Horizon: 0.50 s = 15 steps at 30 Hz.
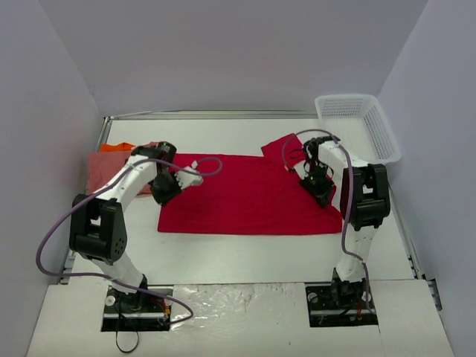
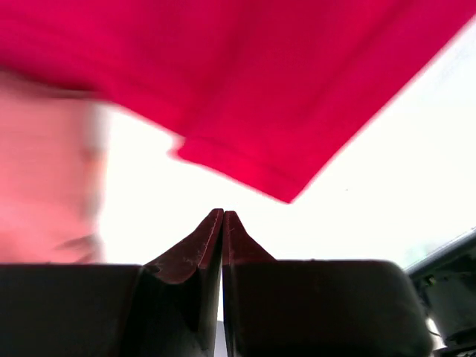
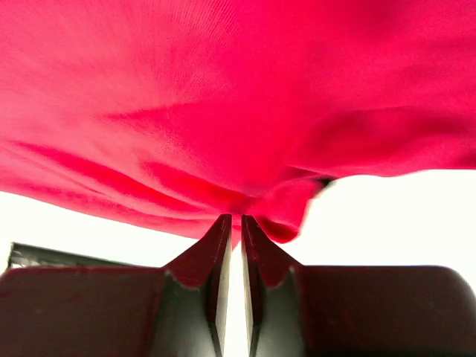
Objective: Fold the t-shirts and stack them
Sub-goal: Fold the flattened tshirt in 1/3 of the way
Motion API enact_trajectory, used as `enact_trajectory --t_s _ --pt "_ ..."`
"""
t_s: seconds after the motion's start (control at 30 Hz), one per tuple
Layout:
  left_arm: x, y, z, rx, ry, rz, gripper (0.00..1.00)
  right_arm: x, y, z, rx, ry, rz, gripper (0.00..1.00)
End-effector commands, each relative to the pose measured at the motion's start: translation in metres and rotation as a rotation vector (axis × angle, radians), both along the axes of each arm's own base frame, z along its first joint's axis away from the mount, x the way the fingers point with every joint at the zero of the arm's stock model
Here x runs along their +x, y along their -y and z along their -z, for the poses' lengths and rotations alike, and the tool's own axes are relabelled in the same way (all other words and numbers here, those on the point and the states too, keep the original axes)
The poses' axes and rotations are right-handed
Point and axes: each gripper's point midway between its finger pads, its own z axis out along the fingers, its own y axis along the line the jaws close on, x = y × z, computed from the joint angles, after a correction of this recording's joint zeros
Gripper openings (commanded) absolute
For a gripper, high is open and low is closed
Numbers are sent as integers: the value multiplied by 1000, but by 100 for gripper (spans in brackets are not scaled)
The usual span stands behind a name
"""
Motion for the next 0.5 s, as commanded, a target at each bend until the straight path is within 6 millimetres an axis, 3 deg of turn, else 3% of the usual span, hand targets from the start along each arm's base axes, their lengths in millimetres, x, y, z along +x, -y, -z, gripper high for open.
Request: enact_trajectory --t_s 0.0,0.1,0.23,0.27,0.4,0.47 --pt "27 8 -64 -57 96 4 2 13 -16 -39 77 6 -7 8" --pt "55 13 -94 -89 184 -26 2 35 -25 -67 113 68 -19 12" --pt "71 23 -108 -130 203 -34 3 48 -27 -90 122 138 -26 19" --pt "77 23 -107 -136 218 -42 3 47 -23 -91 106 139 -30 24" --pt "107 26 -96 -152 299 -97 5 61 -17 -81 75 198 -26 22" --pt "118 35 -83 -191 308 -124 11 83 -18 -74 66 274 4 23"
